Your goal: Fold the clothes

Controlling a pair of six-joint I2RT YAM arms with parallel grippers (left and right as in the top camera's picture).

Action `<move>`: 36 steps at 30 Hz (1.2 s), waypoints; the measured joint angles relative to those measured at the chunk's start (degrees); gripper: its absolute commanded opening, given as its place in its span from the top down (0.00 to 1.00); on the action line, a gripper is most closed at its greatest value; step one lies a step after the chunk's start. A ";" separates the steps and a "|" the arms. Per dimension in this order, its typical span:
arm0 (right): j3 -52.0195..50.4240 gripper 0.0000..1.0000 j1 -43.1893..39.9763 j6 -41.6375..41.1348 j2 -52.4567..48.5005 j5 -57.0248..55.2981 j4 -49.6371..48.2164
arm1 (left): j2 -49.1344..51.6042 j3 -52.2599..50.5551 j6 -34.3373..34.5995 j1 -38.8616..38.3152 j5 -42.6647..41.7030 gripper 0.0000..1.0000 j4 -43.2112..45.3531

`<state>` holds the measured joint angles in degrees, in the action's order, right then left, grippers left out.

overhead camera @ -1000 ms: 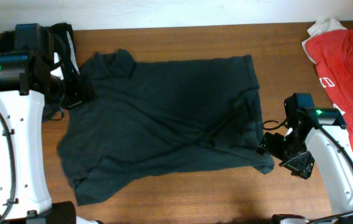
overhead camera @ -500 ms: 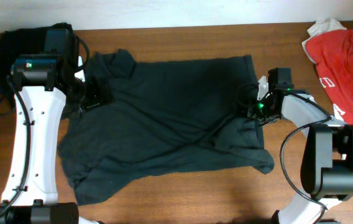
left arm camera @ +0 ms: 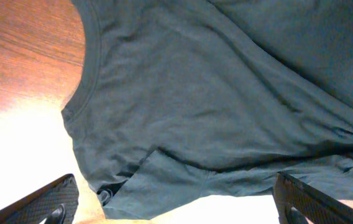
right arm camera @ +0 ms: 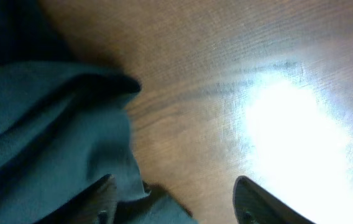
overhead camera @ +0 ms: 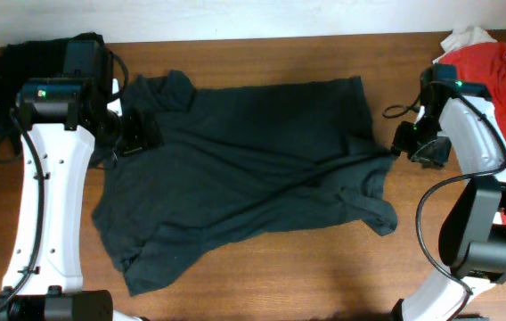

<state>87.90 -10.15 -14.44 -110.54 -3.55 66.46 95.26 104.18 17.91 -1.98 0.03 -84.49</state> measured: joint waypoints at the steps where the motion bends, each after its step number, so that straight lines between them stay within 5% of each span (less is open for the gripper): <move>1: 0.15 0.32 -0.66 -0.22 0.00 1.77 3.58 | 0.00 0.00 0.00 0.00 0.00 0.01 -0.37; 7: -0.37 0.27 0.17 -0.72 11.06 6.03 15.61 | -5.07 -0.22 2.10 0.00 4.55 0.01 -7.78; 11: -17.03 0.30 8.81 -1.44 13.20 7.76 0.87 | -13.73 -6.23 2.71 -1.27 2.38 0.01 -10.49; 17: -24.76 0.37 1.68 -4.85 12.87 8.39 -7.15 | -14.60 -26.80 2.71 -5.18 -1.81 0.01 0.68; 21: -30.73 0.46 -3.21 -2.12 12.98 14.23 -13.73 | -14.60 -28.87 2.71 -5.95 -2.19 0.01 3.26; 25: -34.73 0.91 -3.21 -1.40 12.98 17.49 -17.51 | -14.60 -28.98 2.62 -5.95 -2.21 0.01 3.32; 26: -34.80 0.96 -3.21 -1.49 12.98 17.68 -17.88 | -14.60 -28.98 2.62 -5.95 -2.21 0.01 3.34; 29: -34.23 0.96 -3.21 -1.38 12.96 16.92 -15.65 | -14.60 -28.98 2.62 -5.95 -2.21 0.01 3.34; 36: -22.40 0.96 -3.21 -1.46 18.51 13.25 6.51 | -18.18 -29.11 2.71 -5.95 -1.95 0.01 4.31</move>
<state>65.49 -13.37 -15.90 -92.03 9.69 72.97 77.08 75.07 20.62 -7.92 -1.91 -80.18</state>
